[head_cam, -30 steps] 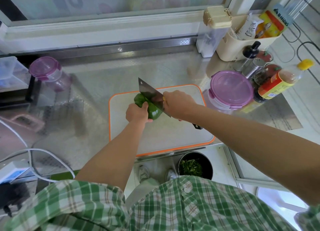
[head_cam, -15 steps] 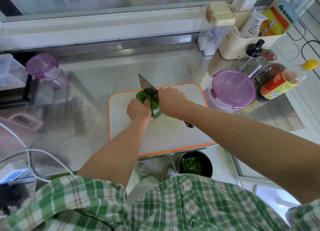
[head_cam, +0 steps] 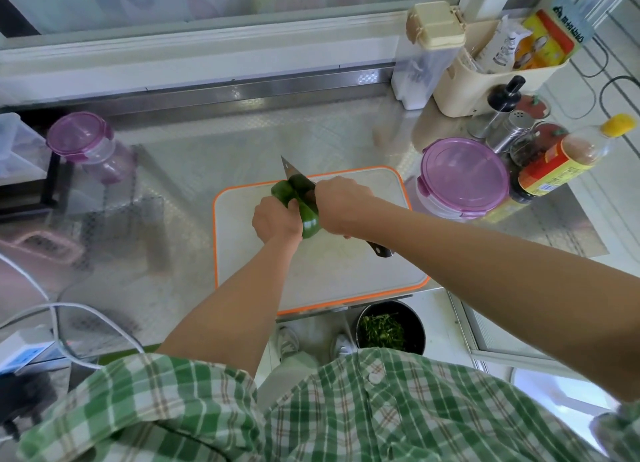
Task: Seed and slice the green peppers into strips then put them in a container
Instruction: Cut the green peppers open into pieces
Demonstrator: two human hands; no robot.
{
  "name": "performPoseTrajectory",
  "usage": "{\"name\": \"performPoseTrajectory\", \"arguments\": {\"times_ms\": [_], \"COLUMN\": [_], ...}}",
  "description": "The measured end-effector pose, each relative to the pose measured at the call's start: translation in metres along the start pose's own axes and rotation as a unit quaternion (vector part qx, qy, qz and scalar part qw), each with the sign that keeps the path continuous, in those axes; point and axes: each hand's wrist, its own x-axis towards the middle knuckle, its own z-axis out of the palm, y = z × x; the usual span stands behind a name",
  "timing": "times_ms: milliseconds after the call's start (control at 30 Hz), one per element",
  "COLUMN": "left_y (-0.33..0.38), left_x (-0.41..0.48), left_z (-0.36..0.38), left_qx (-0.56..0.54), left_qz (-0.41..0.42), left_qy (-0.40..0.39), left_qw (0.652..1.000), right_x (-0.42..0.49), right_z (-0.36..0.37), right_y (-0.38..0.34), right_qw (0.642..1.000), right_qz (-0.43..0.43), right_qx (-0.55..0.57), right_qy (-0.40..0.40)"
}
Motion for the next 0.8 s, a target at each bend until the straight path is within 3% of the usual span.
{"name": "performPoseTrajectory", "arguments": {"times_ms": [800], "left_y": [-0.010], "left_x": [-0.001], "left_z": [0.001], "left_qx": [-0.001], "left_qz": [0.002], "left_qy": [0.012], "left_qw": [1.000], "right_x": [0.014], "right_z": [0.042], "right_y": [-0.006], "right_qw": [0.998], "right_qz": [0.039], "right_qx": [0.043], "right_qy": [0.021]}}
